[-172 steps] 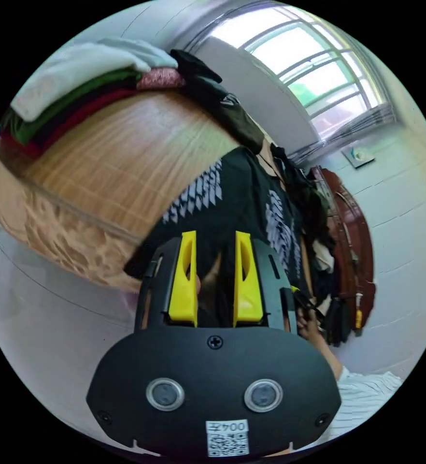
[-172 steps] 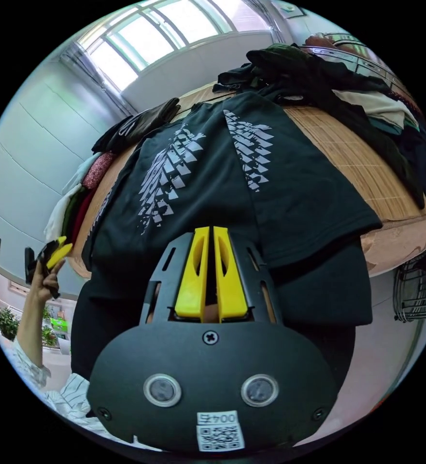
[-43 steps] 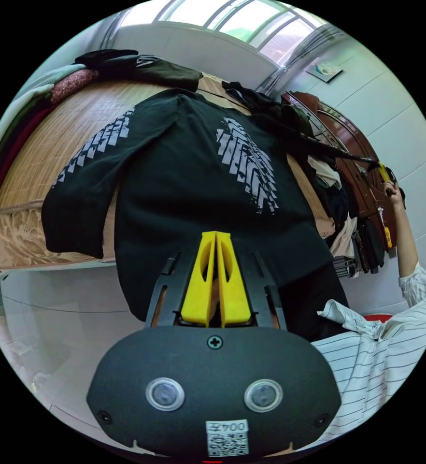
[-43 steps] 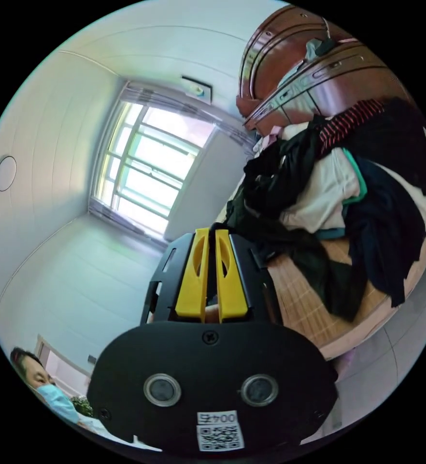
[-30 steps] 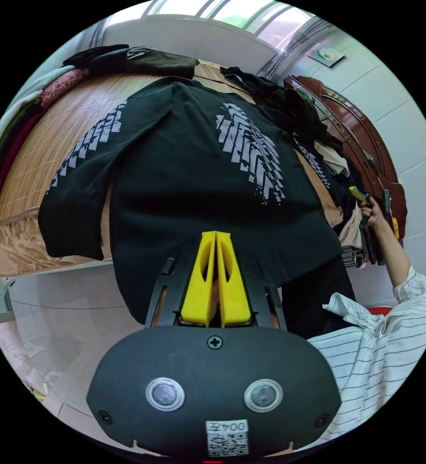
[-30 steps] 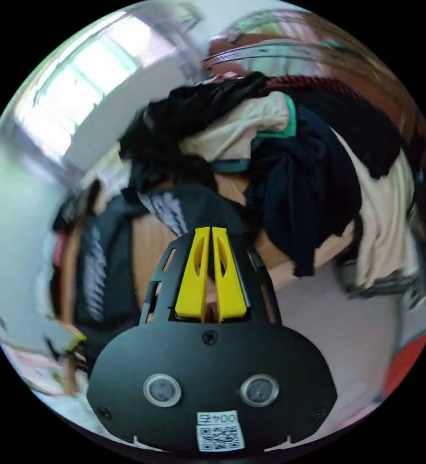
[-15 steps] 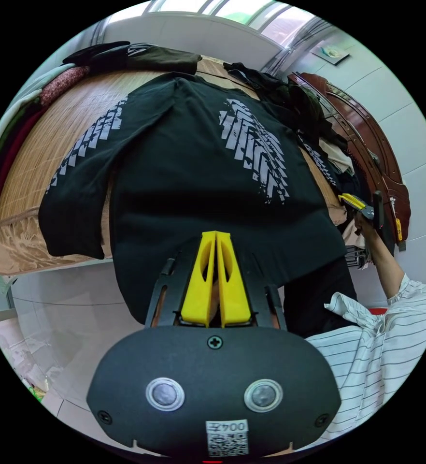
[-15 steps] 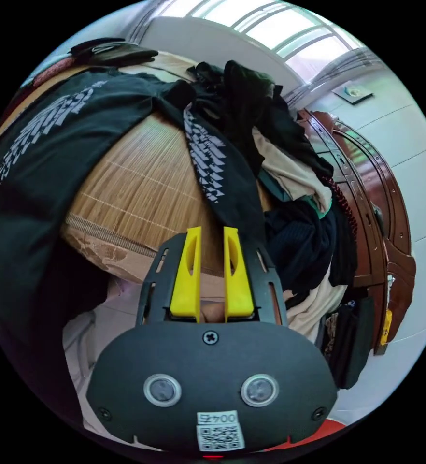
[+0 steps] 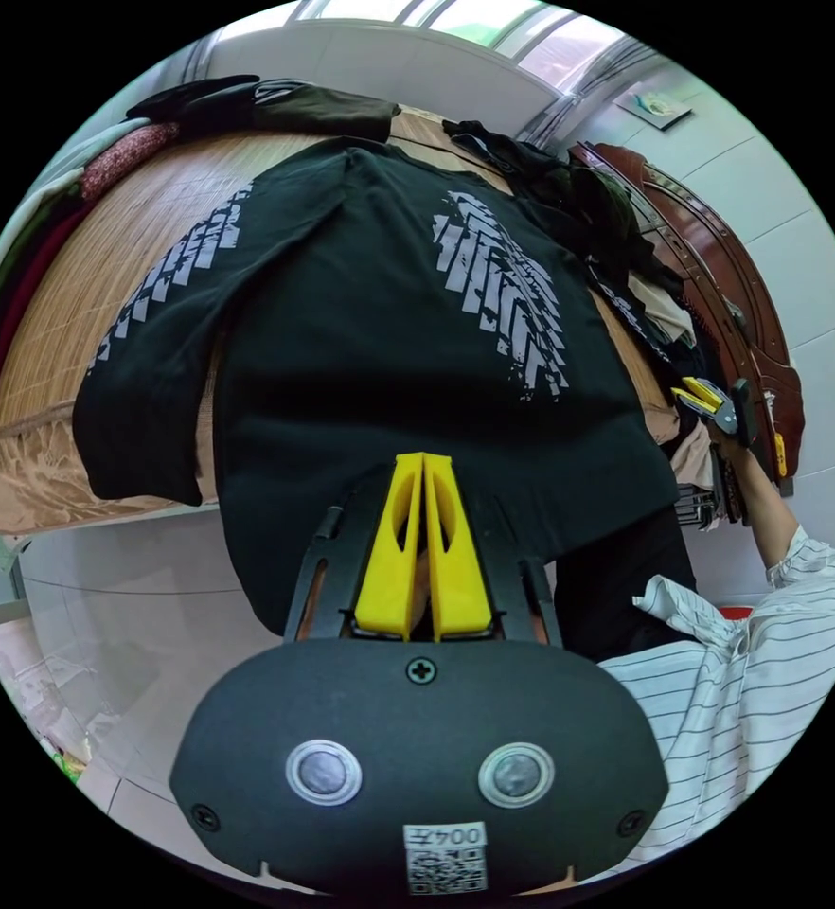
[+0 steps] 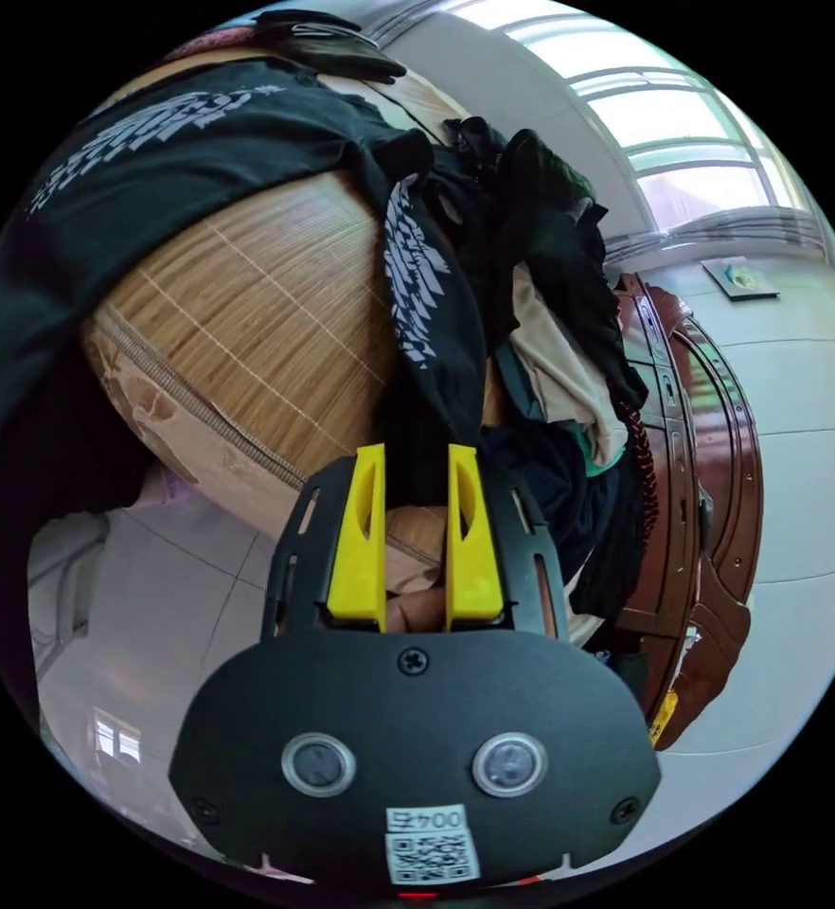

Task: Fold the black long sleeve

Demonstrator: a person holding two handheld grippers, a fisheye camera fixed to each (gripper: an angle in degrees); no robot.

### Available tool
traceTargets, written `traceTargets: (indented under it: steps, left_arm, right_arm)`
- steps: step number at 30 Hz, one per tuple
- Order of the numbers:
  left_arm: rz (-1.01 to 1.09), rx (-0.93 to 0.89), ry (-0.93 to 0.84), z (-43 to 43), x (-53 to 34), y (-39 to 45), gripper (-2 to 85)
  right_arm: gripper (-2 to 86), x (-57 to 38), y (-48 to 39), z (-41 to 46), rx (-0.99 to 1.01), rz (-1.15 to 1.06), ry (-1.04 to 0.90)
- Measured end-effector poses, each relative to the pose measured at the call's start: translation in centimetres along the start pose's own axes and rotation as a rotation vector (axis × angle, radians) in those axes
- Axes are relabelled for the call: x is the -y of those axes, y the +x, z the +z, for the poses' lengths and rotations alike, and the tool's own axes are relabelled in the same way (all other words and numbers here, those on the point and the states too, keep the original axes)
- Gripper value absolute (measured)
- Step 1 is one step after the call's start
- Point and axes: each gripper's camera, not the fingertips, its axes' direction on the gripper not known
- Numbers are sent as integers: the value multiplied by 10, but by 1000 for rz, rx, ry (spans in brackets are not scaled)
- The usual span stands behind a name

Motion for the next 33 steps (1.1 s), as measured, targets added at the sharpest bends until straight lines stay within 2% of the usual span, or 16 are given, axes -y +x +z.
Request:
traceTargets:
  steps: [11,16,23,27,32,33]
  left_arm:
    - [-11,-19,0,-11,10,-11,0]
    - [-15,-24,1,-17,15,-17,0]
    - [-14,-21,0,-25,21,-23,0]
    - [-13,-16,0,-30,24,-27,0]
    - [-14,-14,0,-35,28,-32,1]
    - [-14,-14,0,-37,30,-34,1]
  right_arm:
    - [56,-6,4,3,-64,83,9]
    - [78,-15,15,6,-122,163,66]
    - [94,-17,32,33,-73,166,51]
    - [25,-19,61,62,49,181,-15]
    - [5,-28,116,79,212,235,-37]
    - [2,-29,139,81,308,276,-38]
